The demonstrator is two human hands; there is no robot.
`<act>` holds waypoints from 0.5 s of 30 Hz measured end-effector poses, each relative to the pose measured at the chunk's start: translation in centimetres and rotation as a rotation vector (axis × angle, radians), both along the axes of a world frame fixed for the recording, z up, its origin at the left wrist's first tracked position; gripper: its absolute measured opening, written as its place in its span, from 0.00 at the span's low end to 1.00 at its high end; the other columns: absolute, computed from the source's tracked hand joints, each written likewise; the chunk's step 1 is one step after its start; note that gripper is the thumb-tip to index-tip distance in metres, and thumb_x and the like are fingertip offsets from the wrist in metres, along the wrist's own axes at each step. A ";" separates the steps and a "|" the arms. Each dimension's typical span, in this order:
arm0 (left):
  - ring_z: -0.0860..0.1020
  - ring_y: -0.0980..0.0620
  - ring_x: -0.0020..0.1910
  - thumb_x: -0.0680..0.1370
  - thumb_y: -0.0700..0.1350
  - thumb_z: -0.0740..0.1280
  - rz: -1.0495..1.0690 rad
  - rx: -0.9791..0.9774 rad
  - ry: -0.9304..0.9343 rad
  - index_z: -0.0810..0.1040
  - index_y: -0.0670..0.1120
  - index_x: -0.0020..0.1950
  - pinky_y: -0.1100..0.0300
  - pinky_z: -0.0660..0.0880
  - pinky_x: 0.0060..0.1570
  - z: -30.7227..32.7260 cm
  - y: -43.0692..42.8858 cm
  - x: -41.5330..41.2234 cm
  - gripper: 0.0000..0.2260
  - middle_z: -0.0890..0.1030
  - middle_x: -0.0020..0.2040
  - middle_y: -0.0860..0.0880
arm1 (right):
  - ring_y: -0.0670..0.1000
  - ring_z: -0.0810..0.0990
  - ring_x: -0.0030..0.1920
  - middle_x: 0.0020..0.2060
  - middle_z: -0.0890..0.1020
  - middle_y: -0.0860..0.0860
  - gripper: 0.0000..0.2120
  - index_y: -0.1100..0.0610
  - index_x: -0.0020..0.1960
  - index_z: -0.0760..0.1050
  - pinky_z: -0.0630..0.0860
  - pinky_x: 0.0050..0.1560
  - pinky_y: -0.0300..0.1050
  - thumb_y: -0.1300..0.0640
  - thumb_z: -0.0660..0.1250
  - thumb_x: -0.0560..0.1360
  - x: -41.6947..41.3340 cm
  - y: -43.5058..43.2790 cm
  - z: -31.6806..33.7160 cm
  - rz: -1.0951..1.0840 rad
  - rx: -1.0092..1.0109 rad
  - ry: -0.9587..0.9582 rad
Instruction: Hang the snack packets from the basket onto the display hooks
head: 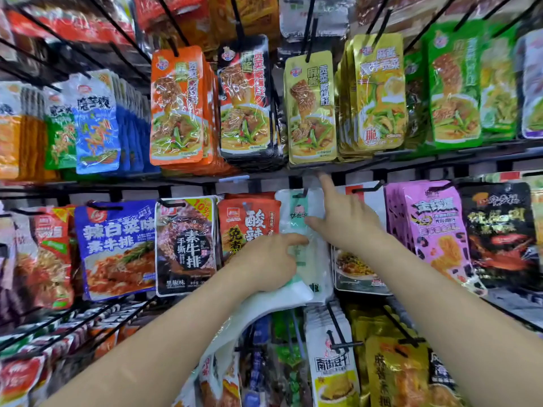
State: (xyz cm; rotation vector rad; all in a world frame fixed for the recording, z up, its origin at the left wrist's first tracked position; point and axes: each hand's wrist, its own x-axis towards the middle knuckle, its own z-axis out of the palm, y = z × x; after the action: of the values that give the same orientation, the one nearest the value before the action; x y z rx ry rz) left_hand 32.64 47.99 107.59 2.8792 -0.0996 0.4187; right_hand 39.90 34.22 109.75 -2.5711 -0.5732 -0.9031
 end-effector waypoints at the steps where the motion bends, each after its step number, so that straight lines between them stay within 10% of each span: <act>1: 0.70 0.46 0.68 0.79 0.39 0.55 -0.002 0.002 0.006 0.67 0.61 0.72 0.59 0.69 0.62 -0.1 0.0 0.0 0.25 0.67 0.74 0.48 | 0.61 0.79 0.48 0.46 0.80 0.56 0.35 0.50 0.75 0.50 0.70 0.37 0.49 0.46 0.66 0.76 -0.4 -0.4 -0.5 -0.002 0.029 -0.050; 7: 0.73 0.46 0.64 0.79 0.41 0.56 0.007 -0.025 0.022 0.74 0.60 0.67 0.56 0.72 0.60 0.0 -0.5 -0.2 0.21 0.70 0.72 0.47 | 0.51 0.83 0.33 0.37 0.83 0.53 0.03 0.54 0.48 0.73 0.75 0.28 0.43 0.55 0.67 0.76 -2.4 -0.9 -3.3 0.421 0.305 0.426; 12: 0.72 0.58 0.23 0.78 0.37 0.54 -0.028 -0.197 -0.157 0.80 0.55 0.57 0.64 0.68 0.25 0.3 0.1 -1.6 0.20 0.80 0.61 0.47 | 0.50 0.82 0.38 0.40 0.82 0.49 0.09 0.53 0.54 0.79 0.80 0.39 0.47 0.54 0.62 0.79 -2.2 -1.2 -4.2 0.329 0.140 0.327; 15: 0.75 0.57 0.31 0.78 0.36 0.55 -0.077 -0.200 -0.450 0.81 0.54 0.57 0.61 0.71 0.32 1.6 0.7 -3.6 0.20 0.83 0.55 0.50 | 0.47 0.84 0.39 0.42 0.85 0.52 0.16 0.54 0.50 0.81 0.76 0.29 0.43 0.42 0.63 0.77 -5.9 -1.9 -3.6 0.654 0.625 0.615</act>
State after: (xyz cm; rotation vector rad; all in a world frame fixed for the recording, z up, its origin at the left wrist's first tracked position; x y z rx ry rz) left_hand 29.05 48.68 109.16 2.5285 -0.2275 0.9924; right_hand 33.98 32.28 106.14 -1.7610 -0.7220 -0.0281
